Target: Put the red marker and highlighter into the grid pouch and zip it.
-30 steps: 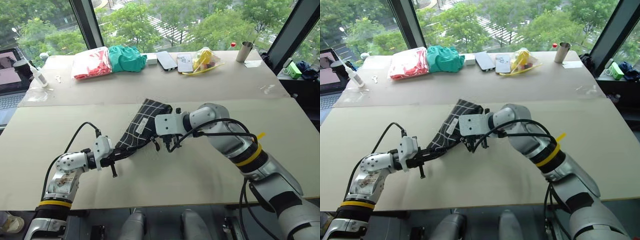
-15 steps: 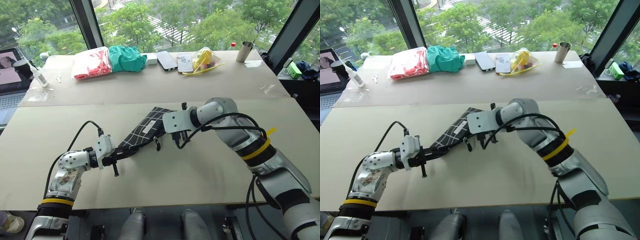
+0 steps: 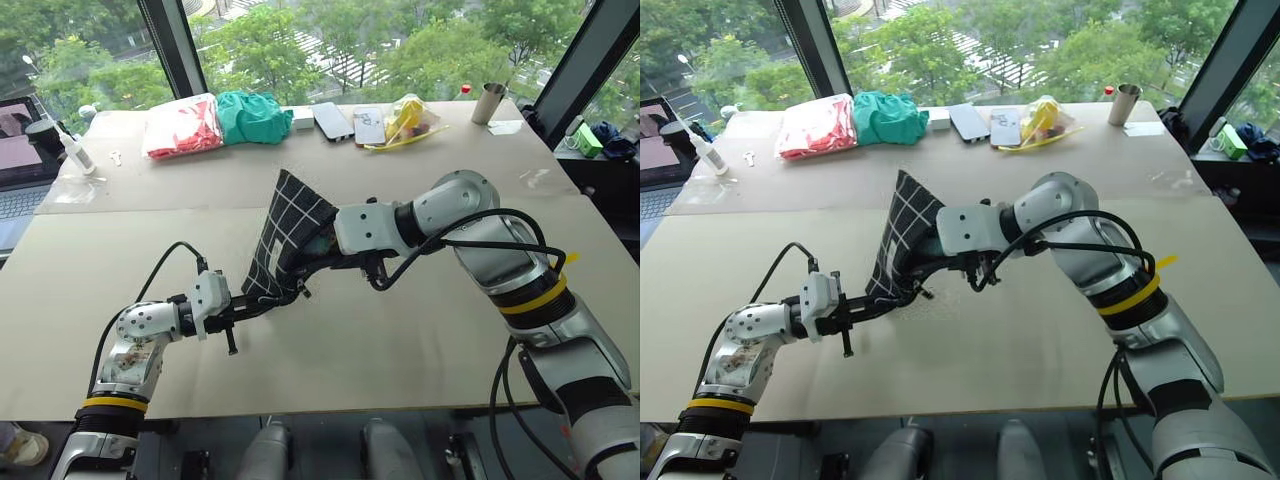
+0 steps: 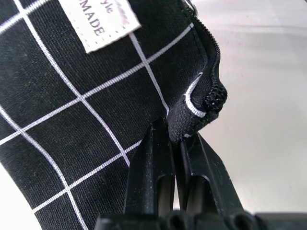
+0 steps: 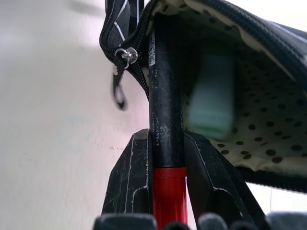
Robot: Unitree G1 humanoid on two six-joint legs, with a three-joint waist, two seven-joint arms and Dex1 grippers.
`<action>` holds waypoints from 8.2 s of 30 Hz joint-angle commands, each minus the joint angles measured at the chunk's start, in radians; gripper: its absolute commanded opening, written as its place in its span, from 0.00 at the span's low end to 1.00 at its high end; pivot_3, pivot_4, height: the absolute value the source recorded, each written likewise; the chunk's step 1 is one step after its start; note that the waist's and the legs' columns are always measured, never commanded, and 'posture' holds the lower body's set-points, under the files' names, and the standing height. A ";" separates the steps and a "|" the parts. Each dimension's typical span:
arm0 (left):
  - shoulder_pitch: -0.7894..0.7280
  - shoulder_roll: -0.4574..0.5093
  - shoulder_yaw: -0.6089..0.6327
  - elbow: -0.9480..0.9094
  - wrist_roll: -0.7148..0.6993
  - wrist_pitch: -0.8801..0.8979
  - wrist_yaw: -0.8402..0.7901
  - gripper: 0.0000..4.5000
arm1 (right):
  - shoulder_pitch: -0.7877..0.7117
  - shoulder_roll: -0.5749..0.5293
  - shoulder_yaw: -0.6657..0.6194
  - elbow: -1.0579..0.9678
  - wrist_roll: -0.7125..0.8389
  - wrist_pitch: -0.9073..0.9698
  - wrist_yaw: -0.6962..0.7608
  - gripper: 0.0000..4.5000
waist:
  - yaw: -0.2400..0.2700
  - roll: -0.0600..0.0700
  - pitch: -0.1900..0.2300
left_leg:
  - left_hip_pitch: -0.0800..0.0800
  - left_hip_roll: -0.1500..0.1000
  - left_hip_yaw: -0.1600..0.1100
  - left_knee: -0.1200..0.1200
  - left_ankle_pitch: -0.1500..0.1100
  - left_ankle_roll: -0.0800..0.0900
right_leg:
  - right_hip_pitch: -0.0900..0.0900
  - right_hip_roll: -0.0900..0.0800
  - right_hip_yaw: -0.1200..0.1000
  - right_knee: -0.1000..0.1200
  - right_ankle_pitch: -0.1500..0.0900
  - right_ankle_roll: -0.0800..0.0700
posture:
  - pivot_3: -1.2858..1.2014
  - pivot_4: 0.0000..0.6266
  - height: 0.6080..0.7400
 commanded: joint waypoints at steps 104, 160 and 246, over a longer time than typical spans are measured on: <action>-0.068 -0.039 -0.020 -0.054 -0.048 0.089 -0.009 0.00 | 0.050 -0.110 -0.182 -0.136 -0.046 -0.122 0.002 0.99 | 0.005 0.000 0.000 | 0.000 0.000 0.001 0.000 0.000 -0.001 | 0.001 0.000 0.000 -0.001 0.000 0.000 | 0.52 0.24 1.00; -0.095 -0.065 -0.017 0.096 -0.023 0.005 -0.041 0.00 | 0.317 0.288 -0.320 -0.399 0.662 0.998 -0.753 0.08 | -0.002 0.000 0.000 | 0.001 -0.001 -0.008 0.000 0.000 0.000 | 0.001 0.000 0.000 0.002 0.000 0.000 | 0.52 0.24 1.00; -0.144 0.023 0.008 0.130 -0.057 -0.094 -0.199 0.00 | 0.484 -0.551 -0.377 0.106 0.407 0.206 -0.113 0.63 | 0.009 -0.001 0.000 | 0.000 0.000 0.003 0.001 -0.001 0.001 | 0.003 0.000 0.000 -0.004 0.000 0.000 | 0.52 0.24 1.00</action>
